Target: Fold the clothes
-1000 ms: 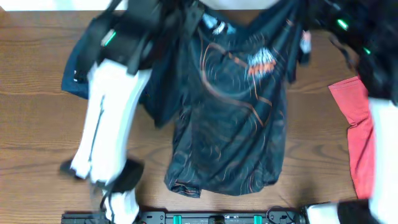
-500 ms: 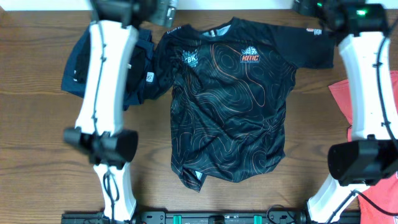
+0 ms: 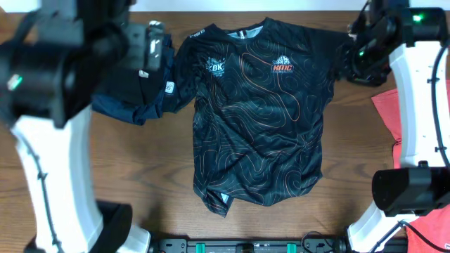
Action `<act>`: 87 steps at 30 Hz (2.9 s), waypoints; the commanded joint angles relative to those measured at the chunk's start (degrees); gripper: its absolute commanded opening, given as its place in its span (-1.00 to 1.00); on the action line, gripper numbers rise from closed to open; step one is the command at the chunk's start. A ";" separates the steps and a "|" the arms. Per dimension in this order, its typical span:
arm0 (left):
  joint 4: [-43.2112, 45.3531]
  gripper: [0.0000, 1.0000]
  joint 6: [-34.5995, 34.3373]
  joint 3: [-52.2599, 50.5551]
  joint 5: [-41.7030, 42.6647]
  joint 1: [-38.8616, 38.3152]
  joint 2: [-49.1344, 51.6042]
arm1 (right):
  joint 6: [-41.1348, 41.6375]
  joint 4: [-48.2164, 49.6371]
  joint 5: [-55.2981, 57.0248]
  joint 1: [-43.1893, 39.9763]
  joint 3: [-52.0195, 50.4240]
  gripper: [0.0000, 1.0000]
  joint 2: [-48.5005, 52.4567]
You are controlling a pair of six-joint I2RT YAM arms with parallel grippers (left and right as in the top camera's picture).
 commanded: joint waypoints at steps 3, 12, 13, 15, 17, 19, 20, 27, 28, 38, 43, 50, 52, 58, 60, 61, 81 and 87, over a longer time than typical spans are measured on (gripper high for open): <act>-4.74 0.96 -2.73 1.16 -0.24 2.49 -6.51 | -2.47 -2.78 1.92 5.66 -0.24 0.20 -5.03; -10.56 0.96 -7.41 -7.39 -0.04 2.69 -14.19 | 6.05 -2.32 21.81 19.39 -5.68 0.34 -22.03; -10.54 0.96 -7.61 -9.51 -0.02 2.69 -14.82 | 7.80 -1.42 22.32 19.91 -8.94 0.36 -24.15; -10.54 0.96 -8.55 -13.42 -0.02 2.69 -15.56 | 10.54 0.20 21.99 19.85 -14.73 0.38 -26.91; -10.56 0.96 -9.05 -17.57 1.66 2.69 -15.85 | 13.22 2.89 21.16 19.39 -23.41 0.39 -29.66; -10.56 0.96 -9.03 -21.64 5.35 2.69 -15.72 | 14.38 6.10 18.84 18.99 -31.21 0.33 -31.10; -10.56 0.96 -8.96 -24.35 7.02 2.69 -15.58 | 14.51 8.37 16.24 18.86 -35.50 0.27 -31.47; -8.72 0.96 -8.81 -43.41 13.11 2.69 -14.12 | 17.03 21.86 3.61 18.93 -57.09 -0.01 -29.79; -7.78 0.96 -8.76 -46.16 14.80 2.67 -13.99 | 17.84 22.25 3.61 18.91 -58.88 -0.02 -29.44; 6.10 0.96 -7.80 -73.50 28.63 2.51 -13.88 | 17.94 25.62 -5.46 19.89 -67.93 -0.16 -28.96; 14.97 0.96 -7.76 -84.61 34.42 0.50 -13.88 | 20.55 29.22 -5.81 20.17 -74.12 -0.27 -28.96; 25.05 0.99 -7.80 -93.44 35.87 -4.70 -13.79 | 22.58 38.25 -5.64 20.17 -79.60 -0.24 -28.96; 27.34 0.97 -8.00 -94.86 35.93 -6.40 -13.79 | 23.23 40.79 -5.09 20.17 -80.98 -0.26 -28.96; 32.13 0.83 -7.98 -96.21 35.71 -10.32 -13.77 | 25.99 45.79 -0.90 19.82 -84.04 -0.30 -28.92; 33.42 0.83 -8.00 -96.26 35.26 -11.41 -13.75 | 26.36 45.97 0.92 19.41 -84.30 -0.42 -28.92; 33.88 0.82 -8.00 -96.26 35.23 -12.04 -13.55 | 26.34 45.97 1.53 19.17 -84.32 -0.54 -28.92; 33.86 0.79 -10.51 -96.30 30.42 -16.44 -11.52 | 17.70 25.11 20.11 3.63 -58.01 -0.98 -41.18; 37.24 0.91 -12.98 -96.32 32.33 -21.84 -11.52 | 19.23 24.83 20.17 -1.18 -58.16 -0.97 -40.76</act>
